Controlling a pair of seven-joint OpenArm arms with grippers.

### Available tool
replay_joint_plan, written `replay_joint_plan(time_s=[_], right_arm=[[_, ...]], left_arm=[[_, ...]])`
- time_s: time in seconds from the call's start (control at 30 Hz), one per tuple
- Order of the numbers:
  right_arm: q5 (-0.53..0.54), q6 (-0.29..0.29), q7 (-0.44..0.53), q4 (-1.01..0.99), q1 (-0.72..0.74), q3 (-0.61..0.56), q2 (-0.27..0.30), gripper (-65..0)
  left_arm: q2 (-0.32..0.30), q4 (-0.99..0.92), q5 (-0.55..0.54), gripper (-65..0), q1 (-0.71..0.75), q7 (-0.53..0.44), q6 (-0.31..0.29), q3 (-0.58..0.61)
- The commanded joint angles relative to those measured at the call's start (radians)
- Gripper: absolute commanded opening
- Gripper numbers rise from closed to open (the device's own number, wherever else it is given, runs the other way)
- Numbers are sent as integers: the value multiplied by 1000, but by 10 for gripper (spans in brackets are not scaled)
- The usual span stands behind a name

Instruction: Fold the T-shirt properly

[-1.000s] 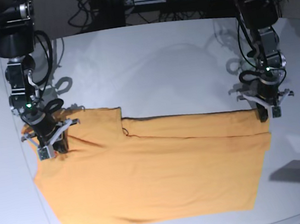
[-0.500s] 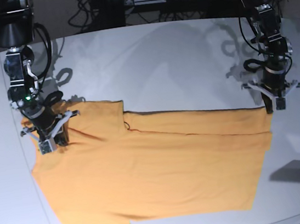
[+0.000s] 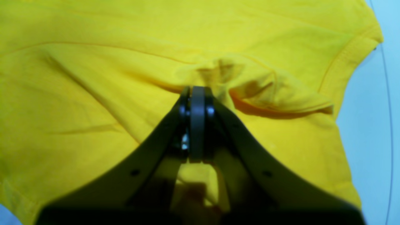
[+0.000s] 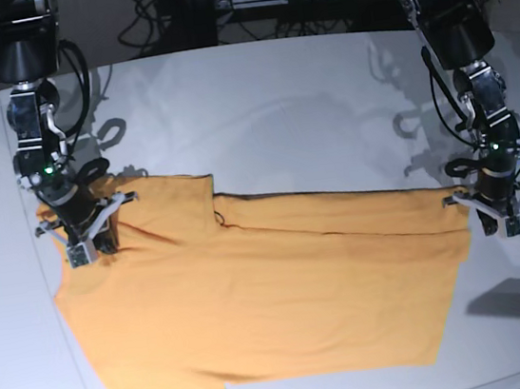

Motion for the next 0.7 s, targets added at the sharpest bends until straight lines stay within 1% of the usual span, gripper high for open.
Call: replay_joint_plan(time_s=[0.0, 0.07, 0.13, 0.33, 0.43, 0.6, 0.67], right_arm=[[-10, 6, -33, 4, 8, 1, 5, -650], [-10, 6, -33, 4, 8, 1, 5, -650], [-10, 6, -33, 4, 8, 1, 5, -650], [-10, 6, -33, 4, 7, 1, 7, -650], [-10, 6, -33, 4, 8, 1, 7, -650], [-10, 6, -33, 0, 8, 1, 7, -650], [-10, 6, -33, -6, 11, 1, 7, -650]], left_arm=[[-17, -7, -4, -650, -49, -43, -1, 41], [-24, -59, 4, -650, -62, -112, -1, 120], [-24, -106, 4, -650, -72, -164, -1, 156], [-18, -215, -4, -650, -137, -192, -3, 164], [-18, -272, 5, -650, -166, -253, -3, 169], [-46, -360, -2, -650, -215, -313, -3, 275], [-47, -395, -4, -650, -232, -335, -1, 311]])
